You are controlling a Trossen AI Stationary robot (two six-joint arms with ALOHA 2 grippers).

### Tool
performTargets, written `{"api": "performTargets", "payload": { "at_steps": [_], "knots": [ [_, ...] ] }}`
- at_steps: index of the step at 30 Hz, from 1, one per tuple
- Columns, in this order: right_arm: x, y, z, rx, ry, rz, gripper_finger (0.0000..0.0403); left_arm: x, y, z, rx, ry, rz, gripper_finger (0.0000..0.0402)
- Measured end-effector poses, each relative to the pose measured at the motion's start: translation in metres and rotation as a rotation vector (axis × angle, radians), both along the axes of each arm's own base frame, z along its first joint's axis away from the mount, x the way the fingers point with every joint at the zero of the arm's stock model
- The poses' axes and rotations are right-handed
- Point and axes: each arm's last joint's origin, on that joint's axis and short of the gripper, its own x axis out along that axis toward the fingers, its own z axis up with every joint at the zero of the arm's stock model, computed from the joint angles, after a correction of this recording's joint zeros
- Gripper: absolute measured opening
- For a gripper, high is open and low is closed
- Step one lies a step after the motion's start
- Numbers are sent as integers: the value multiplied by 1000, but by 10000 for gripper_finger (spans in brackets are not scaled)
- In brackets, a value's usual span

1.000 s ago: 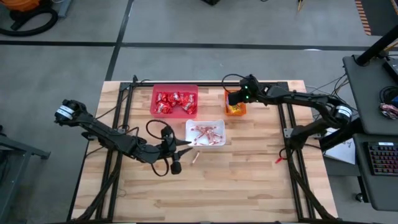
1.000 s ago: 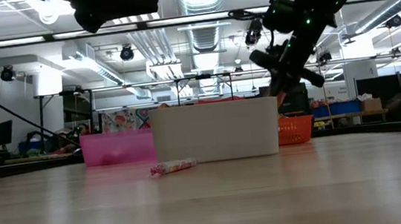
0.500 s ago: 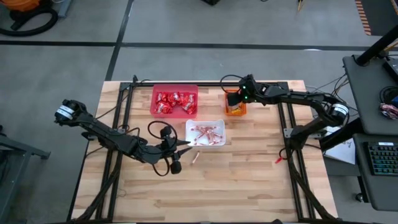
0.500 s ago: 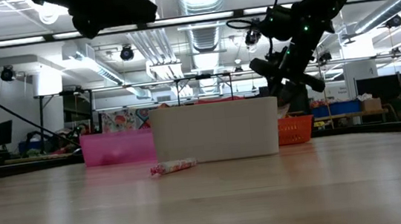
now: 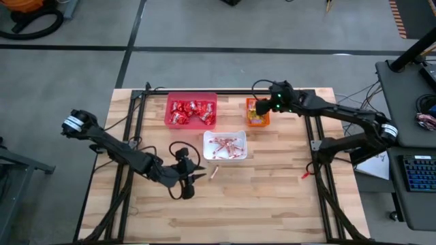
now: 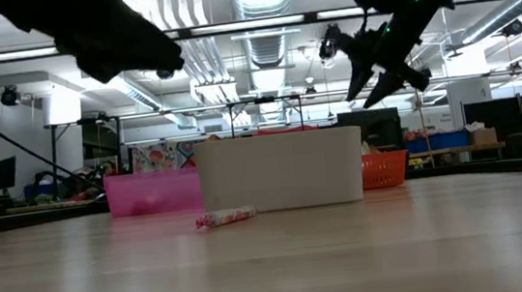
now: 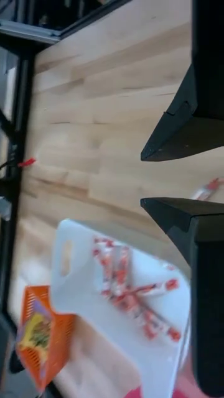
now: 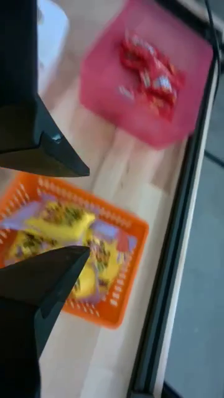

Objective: Sort candy
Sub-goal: Put the white candy into the white bin

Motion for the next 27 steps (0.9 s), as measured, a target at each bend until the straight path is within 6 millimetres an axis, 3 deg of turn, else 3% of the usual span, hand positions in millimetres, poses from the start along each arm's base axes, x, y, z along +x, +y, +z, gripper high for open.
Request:
{"api": "performTargets", "payload": {
  "at_steps": [10, 16, 22, 27],
  "knots": [
    [4, 53, 30, -70, -107, 189, 182, 10, -19, -48, 28, 119, -19, 93],
    [10, 83, 35, -125, -109, 251, 183, 23, -25, -77, 70, 150, 45, 134],
    [13, 98, 35, -148, -102, 279, 183, 39, -32, -97, 154, 165, 129, 185],
    [14, 102, 35, -147, -103, 296, 183, 51, -35, -110, 158, 178, 175, 202]
  ]
}}
